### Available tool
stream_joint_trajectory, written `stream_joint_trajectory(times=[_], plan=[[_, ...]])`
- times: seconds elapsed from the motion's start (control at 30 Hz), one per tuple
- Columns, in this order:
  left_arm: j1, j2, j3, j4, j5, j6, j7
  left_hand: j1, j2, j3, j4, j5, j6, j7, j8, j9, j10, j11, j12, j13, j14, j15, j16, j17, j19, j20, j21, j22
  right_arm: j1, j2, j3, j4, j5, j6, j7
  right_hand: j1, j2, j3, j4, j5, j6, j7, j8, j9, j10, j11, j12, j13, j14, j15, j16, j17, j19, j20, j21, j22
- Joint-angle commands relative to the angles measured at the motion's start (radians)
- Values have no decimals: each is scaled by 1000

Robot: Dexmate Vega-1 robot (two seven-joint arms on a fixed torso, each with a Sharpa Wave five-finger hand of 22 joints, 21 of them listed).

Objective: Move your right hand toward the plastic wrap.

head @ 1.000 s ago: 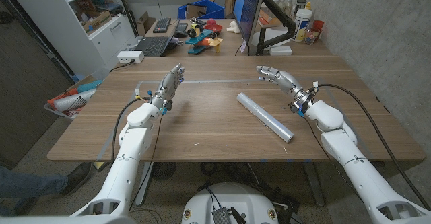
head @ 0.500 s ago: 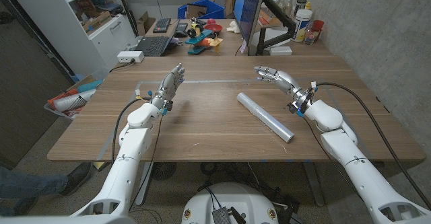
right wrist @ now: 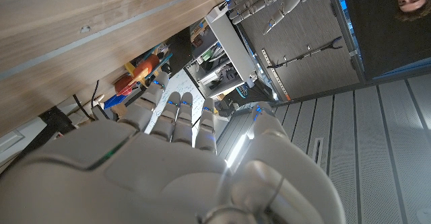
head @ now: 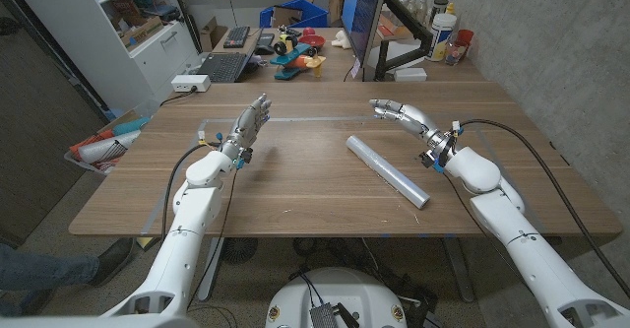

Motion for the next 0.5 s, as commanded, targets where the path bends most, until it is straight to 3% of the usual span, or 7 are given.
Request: stream_joint_trajectory(times=[0.03,0.5], plan=[[-5,7,4,-7,6,9,-6,1,7,2,-6,-2,-1,0,4,2,-2,0,5,1,-8,0,5,5,-4,8,-4,2,-14,-10,-1,-23,-38,0,-28,2,-12,1,2,7,2,-12,-3,4,1,-7,4,3,4,-6,-3,1,6,3,-4,6],[-9,11,3,1,8,9,-11,-1,8,1,-8,-2,2,0,4,2,-2,0,5,1,-7,1,5,5,-1,12,-9,3,-8,-17,-21,-27,-112,7,-60,2,-16,2,3,9,-16,-23,-11,3,-22,-18,-6,2,-10,-4,-9,-6,2,2,-14,6]])
